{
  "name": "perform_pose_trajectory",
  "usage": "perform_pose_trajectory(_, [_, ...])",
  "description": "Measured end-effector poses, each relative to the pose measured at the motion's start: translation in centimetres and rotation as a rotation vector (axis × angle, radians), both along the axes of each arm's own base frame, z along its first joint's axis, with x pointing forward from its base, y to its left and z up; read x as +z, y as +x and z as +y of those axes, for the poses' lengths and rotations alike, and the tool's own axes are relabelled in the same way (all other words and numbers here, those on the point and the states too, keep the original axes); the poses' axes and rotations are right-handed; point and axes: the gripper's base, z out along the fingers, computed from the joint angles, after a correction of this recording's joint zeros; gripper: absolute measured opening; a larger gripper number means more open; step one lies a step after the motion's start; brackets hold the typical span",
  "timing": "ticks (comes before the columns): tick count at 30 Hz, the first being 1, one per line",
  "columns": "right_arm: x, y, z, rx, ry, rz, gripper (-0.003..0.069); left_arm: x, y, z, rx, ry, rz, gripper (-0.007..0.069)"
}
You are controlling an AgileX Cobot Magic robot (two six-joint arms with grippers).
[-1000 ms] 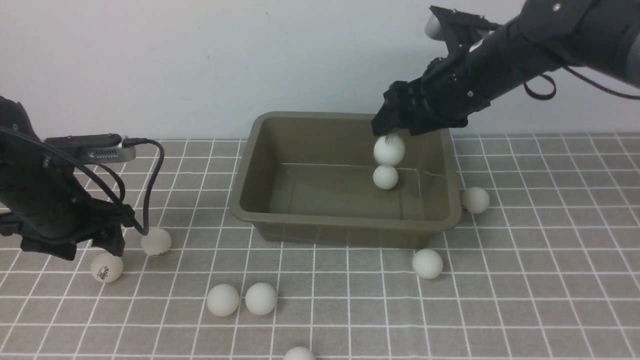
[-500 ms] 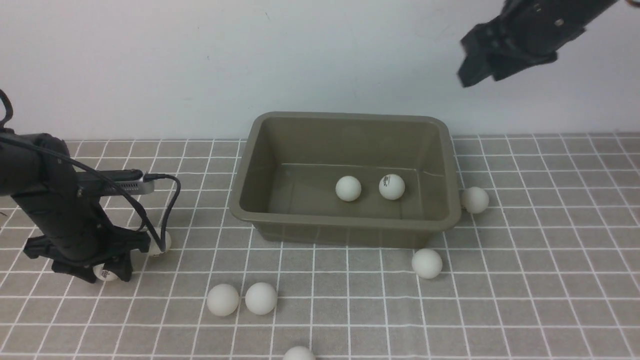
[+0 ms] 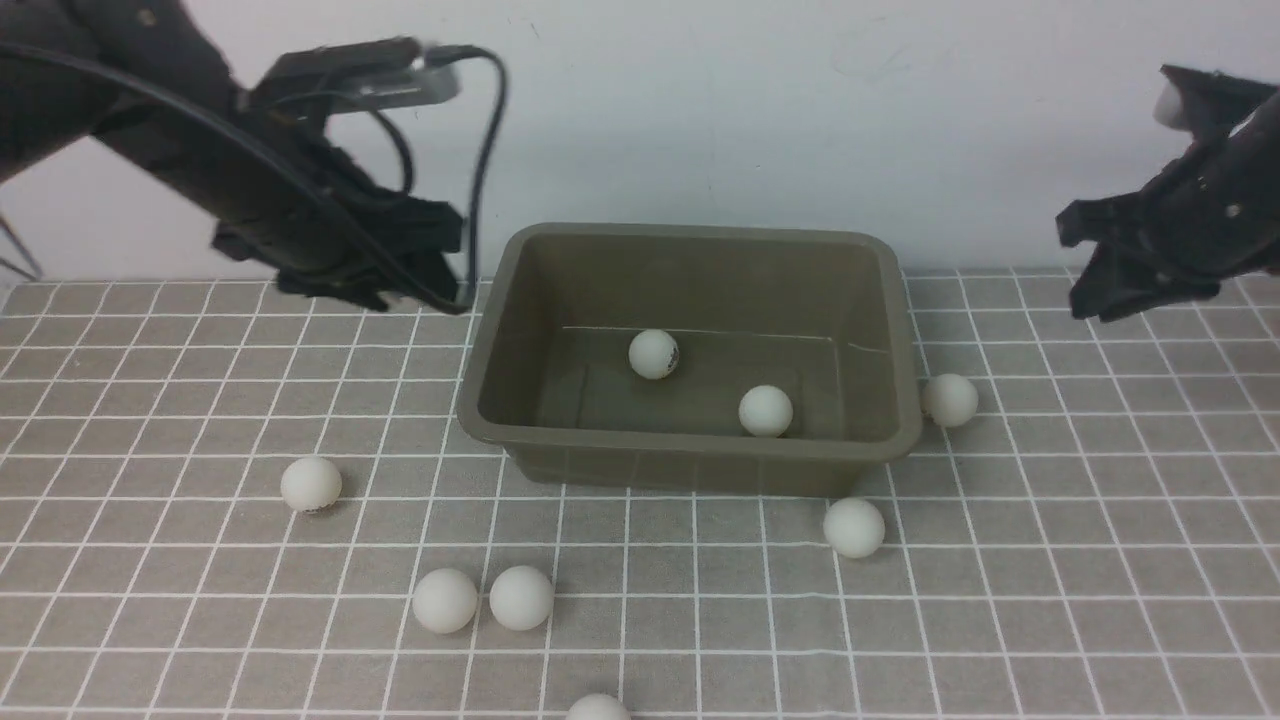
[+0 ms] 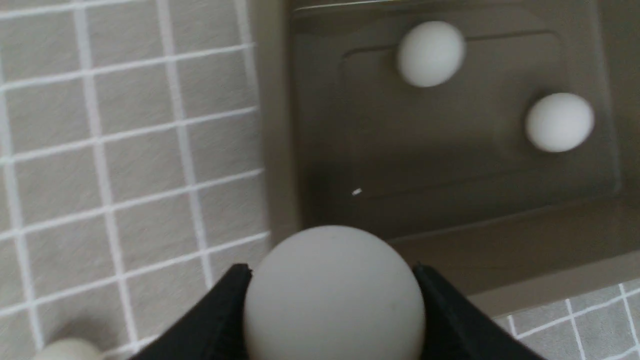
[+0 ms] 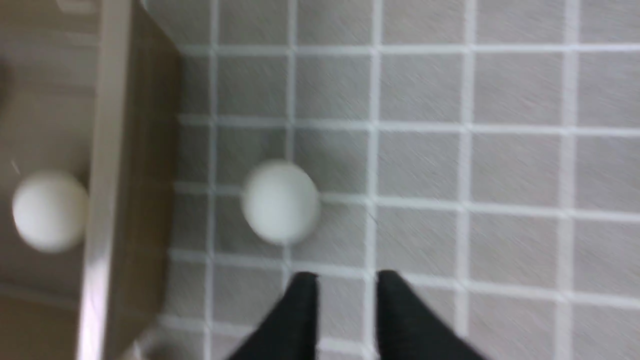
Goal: Put the table tennis balls into the box on the grey coffee tablecloth.
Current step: 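Drop the ball into the bin, then reach for and grasp a ping pong ball on the table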
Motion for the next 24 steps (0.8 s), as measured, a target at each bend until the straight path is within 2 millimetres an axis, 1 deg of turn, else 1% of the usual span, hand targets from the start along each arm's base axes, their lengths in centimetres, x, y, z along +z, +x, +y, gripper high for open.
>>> perform_pose_trajectory(1, [-0.3,0.2,0.2,-0.004,0.008,-0.012,0.023,-0.3,0.4,-1.2,-0.033,0.006,-0.002,0.0349])
perform_pose_trajectory(3, [-1.7,0.9,0.8,-0.009,0.039,-0.016,0.035,-1.5,1.0,-3.1,-0.09,0.027,0.018,0.0349])
perform_pose_trajectory(5, [-2.9,1.4,1.4,-0.007,0.052,-0.005,0.0443,-3.3,1.7,-4.9,-0.14,0.054,0.062,0.0351])
perform_pose_trajectory(6, [-3.8,1.7,1.8,-0.002,0.055,0.011,0.0489,-4.0,1.9,-5.4,-0.153,0.062,0.078,0.0357])
perform_pose_trajectory(7, [-5.3,2.2,2.5,0.008,0.058,0.036,0.0536,-4.9,2.2,-5.9,-0.166,0.069,0.099,0.0388])
perform_pose_trajectory(8, [-5.5,2.3,2.5,0.009,0.058,0.04,0.0549,-5.0,2.3,-6.0,-0.168,0.071,0.1,0.0395])
perform_pose_trajectory(9, [-6.9,2.6,3.2,0.022,0.057,0.067,0.0584,-5.5,2.7,-6.4,-0.168,0.073,0.109,0.0455])
perform_pose_trajectory(10, [-7.6,2.9,3.5,0.03,0.055,0.078,0.0596,-5.5,2.9,-6.5,-0.165,0.071,0.117,0.0497])
perform_pose_trajectory(11, [-8.9,3.2,3.8,0.038,0.048,0.099,0.0603,-5.1,2.9,-6.4,-0.158,0.069,0.136,0.0533])
perform_pose_trajectory(12, [-9.3,3.4,4.0,0.041,0.045,0.105,0.06,-4.7,3.0,-6.2,-0.153,0.074,0.147,0.054])
perform_pose_trajectory(13, [-10.0,3.6,4.0,0.037,0.043,0.116,0.0589,-4.0,2.7,-5.7,-0.146,0.09,0.186,0.0532])
perform_pose_trajectory(14, [-10.5,3.7,4.0,0.031,0.044,0.128,0.0559,-3.4,2.6,-5.2,-0.136,0.101,0.203,0.0504])
perform_pose_trajectory(15, [-10.7,3.8,4.0,0.028,0.043,0.133,0.0505,-2.7,2.5,-4.3,-0.121,0.127,0.203,0.0457])
perform_pose_trajectory(16, [-10.8,4.0,4.0,0.035,0.034,0.135,0.0428,-1.9,2.5,-3.2,-0.098,0.155,0.196,0.0353])
perform_pose_trajectory(17, [-10.6,4.0,3.9,0.043,0.029,0.139,0.0343,-1.4,2.5,-2.3,-0.077,0.18,0.185,0.029])
perform_pose_trajectory(18, [-10.1,4.1,3.9,0.055,0.023,0.142,0.0349,-0.1,2.4,0.1,-0.012,0.213,0.162,0.0134])
perform_pose_trajectory(19, [-9.3,4.2,3.9,0.067,0.018,0.142,0.0364,0.5,2.2,1.8,0.036,0.229,0.155,0.0085])
perform_pose_trajectory(20, [-9.3,4.1,3.9,0.069,0.018,0.148,0.0365,0.5,2.2,1.9,0.042,0.231,0.156,0.0076])
perform_pose_trajectory(21, [-7.7,4.2,3.8,0.077,0.019,0.134,0.0365,1.1,1.7,4.2,0.11,0.238,0.161,0.0031])
perform_pose_trajectory(22, [-6.0,4.2,3.8,0.083,0.025,0.118,0.0365,1.3,1.2,5.8,0.153,0.242,0.17,0.0014])
perform_pose_trajectory(23, [-3.6,4.1,3.9,0.089,0.041,0.089,0.0365,1.0,0.3,7.8,0.202,0.253,0.197,0.0002])
perform_pose_trajectory(24, [-3.2,4.1,3.9,0.09,0.044,0.082,0.0365,0.9,0.2,8.1,0.207,0.255,0.202,0.0001])
